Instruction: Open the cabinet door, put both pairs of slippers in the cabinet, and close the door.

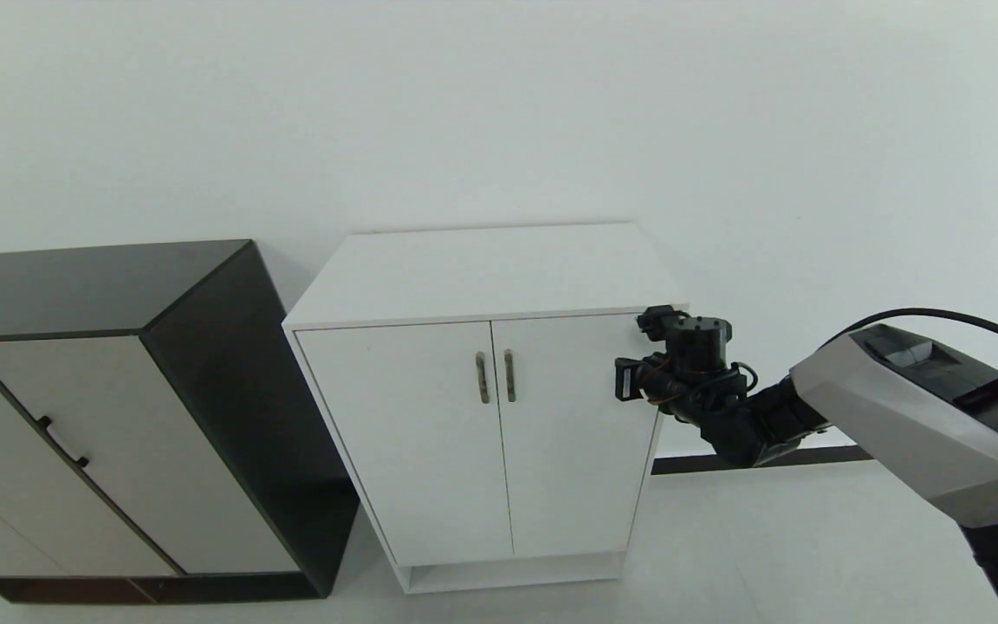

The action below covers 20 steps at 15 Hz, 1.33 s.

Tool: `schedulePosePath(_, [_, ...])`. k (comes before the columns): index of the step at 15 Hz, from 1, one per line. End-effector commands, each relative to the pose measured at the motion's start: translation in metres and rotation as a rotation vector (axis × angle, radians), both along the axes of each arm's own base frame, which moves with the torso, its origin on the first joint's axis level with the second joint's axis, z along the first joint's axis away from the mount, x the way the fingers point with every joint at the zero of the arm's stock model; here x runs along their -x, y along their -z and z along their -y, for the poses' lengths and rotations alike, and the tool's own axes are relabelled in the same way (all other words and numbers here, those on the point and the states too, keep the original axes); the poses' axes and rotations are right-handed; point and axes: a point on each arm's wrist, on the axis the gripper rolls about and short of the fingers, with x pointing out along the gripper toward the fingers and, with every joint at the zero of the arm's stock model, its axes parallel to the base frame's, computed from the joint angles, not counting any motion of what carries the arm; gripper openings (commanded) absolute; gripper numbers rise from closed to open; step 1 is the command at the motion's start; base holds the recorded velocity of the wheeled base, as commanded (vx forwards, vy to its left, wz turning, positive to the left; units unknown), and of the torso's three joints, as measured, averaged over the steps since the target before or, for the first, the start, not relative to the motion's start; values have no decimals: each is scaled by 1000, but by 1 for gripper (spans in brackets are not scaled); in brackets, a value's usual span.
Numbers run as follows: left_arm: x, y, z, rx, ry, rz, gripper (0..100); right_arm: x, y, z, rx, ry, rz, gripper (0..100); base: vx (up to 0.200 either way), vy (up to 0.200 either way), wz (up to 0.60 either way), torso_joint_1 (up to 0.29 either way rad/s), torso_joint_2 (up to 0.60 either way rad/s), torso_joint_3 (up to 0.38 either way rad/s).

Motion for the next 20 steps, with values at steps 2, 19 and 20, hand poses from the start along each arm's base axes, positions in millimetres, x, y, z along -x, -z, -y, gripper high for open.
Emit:
schedulePosePath(2, [0, 0, 0, 1, 0, 0, 0, 1, -2, 0, -3, 1, 4, 0, 0, 0, 0, 0, 0, 0])
schedulePosePath(19, [0, 0, 0, 1, 3, 0, 0, 301, -85, 154, 55, 341, 86, 0, 0, 0, 0, 0, 0, 0])
schedulePosePath(20, [0, 0, 0, 1, 3, 0, 0, 314, -82, 160, 57, 357, 101, 0, 0, 0, 0, 0, 0, 0])
